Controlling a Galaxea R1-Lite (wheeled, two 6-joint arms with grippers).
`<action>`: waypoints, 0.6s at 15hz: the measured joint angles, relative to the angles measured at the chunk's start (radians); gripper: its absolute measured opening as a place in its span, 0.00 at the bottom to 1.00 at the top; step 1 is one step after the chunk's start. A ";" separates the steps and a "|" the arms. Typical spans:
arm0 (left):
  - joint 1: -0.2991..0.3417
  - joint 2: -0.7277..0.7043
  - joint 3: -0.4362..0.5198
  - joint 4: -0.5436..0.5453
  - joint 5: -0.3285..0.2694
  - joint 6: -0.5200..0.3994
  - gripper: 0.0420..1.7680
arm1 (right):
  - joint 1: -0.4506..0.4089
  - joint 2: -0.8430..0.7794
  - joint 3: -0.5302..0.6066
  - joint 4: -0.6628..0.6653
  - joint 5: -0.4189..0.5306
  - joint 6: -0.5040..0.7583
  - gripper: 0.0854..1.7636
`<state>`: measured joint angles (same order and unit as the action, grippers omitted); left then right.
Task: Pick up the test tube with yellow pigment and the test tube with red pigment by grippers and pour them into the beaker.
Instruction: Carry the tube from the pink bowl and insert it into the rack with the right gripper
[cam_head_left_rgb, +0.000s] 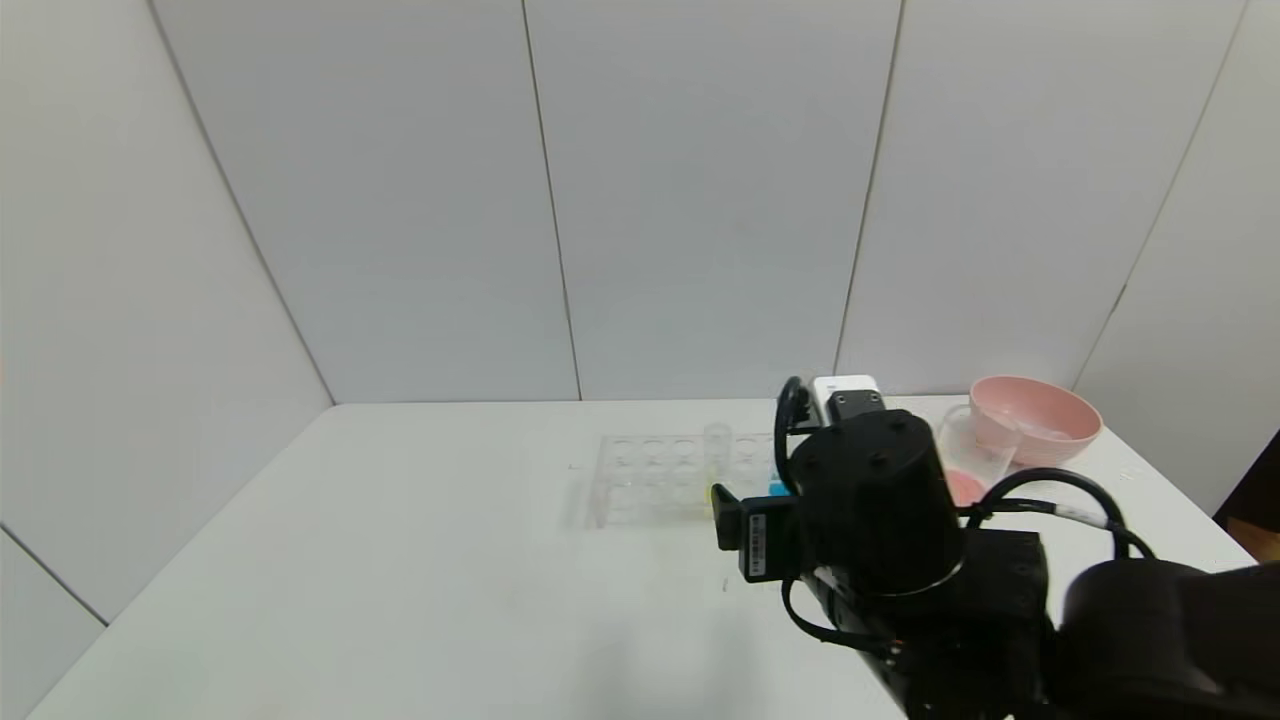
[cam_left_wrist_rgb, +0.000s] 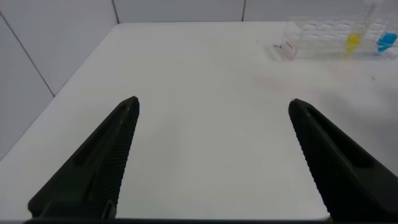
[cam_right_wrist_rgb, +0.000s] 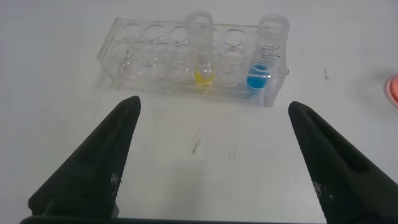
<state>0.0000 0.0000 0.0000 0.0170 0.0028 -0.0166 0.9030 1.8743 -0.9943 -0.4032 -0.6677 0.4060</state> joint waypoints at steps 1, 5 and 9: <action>0.000 0.000 0.000 0.000 0.000 0.000 0.97 | 0.000 0.037 -0.031 0.003 -0.001 -0.002 0.96; 0.000 0.000 0.000 0.000 0.000 0.000 0.97 | -0.006 0.171 -0.153 0.012 -0.002 -0.006 0.96; 0.000 0.000 0.000 0.000 0.000 0.000 0.97 | -0.039 0.272 -0.251 0.006 -0.002 -0.014 0.96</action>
<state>0.0000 0.0000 0.0000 0.0170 0.0023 -0.0166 0.8638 2.1462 -1.2455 -0.3970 -0.6696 0.3917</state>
